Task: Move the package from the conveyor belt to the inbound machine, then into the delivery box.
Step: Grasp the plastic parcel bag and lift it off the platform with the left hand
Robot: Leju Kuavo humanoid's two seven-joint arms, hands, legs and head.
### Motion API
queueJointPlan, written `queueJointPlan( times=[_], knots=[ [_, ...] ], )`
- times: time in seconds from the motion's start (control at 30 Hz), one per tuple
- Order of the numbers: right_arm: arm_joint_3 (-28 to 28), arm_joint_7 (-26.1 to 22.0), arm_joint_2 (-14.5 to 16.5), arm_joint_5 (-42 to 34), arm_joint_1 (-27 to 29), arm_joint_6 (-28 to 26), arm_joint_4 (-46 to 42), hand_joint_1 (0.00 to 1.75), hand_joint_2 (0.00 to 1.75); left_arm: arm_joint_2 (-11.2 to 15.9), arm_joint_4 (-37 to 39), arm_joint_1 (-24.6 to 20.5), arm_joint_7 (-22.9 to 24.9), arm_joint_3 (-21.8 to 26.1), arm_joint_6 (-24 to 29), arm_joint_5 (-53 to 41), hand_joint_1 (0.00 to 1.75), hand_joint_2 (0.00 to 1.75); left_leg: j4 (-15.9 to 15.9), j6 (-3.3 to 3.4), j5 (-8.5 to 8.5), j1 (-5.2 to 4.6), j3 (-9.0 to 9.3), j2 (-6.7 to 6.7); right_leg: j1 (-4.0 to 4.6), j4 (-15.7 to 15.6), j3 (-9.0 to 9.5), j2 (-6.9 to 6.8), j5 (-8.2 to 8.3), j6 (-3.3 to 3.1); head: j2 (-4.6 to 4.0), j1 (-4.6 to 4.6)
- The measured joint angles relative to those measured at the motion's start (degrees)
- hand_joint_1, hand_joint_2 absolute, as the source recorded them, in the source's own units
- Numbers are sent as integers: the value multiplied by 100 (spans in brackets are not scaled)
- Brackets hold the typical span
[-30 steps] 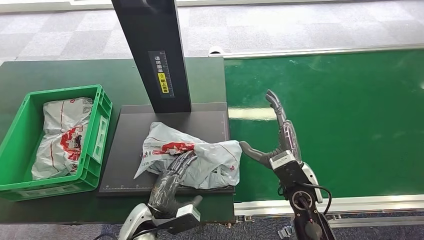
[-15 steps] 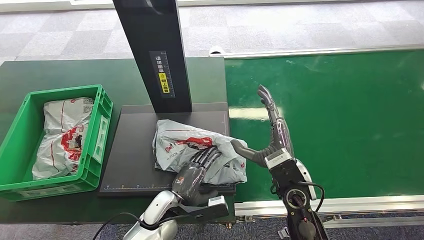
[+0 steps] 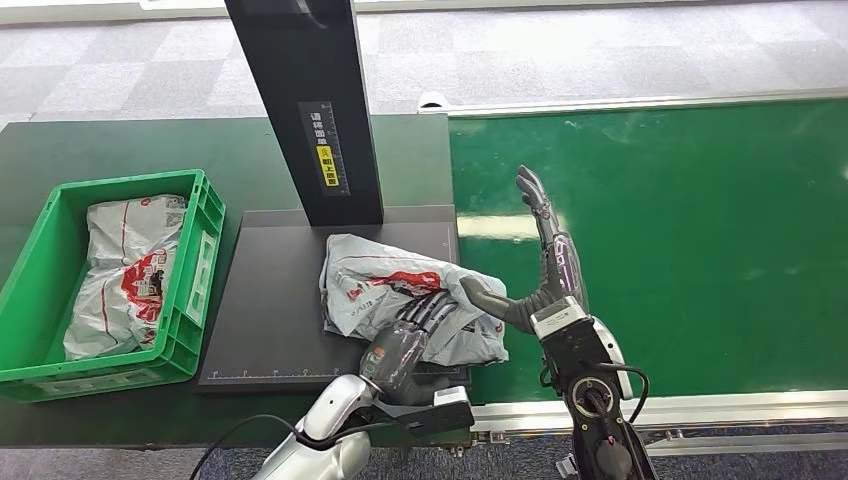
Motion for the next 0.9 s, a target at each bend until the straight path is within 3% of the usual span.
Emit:
queueJointPlan(
  times=[0.53, 0.67, 0.9],
  knots=[
    [0, 17, 0, 16, 0, 0, 0, 0, 175, -60, 119, -55, 22, 3, 73, 105, 2, 175, 0, 0, 0, 0, 0, -1, 0, 0, 0, 0, 0, 0, 0, -1],
    [0, 47, 2, 66, 5, -9, -104, 0, 175, -198, 202, -269, 52, 57, 151, 380, 175, 175, 1, 0, 0, 0, 1, 0, 0, 0, 0, 0, 1, 1, 0, -1],
    [-2, 32, -1, 46, -3, -79, -142, 0, 175, -215, 304, -372, -162, 273, 277, 916, 175, 175, 0, 0, 0, 0, 0, 0, 1, 0, -1, 0, 0, 0, 0, -1]
  ],
)
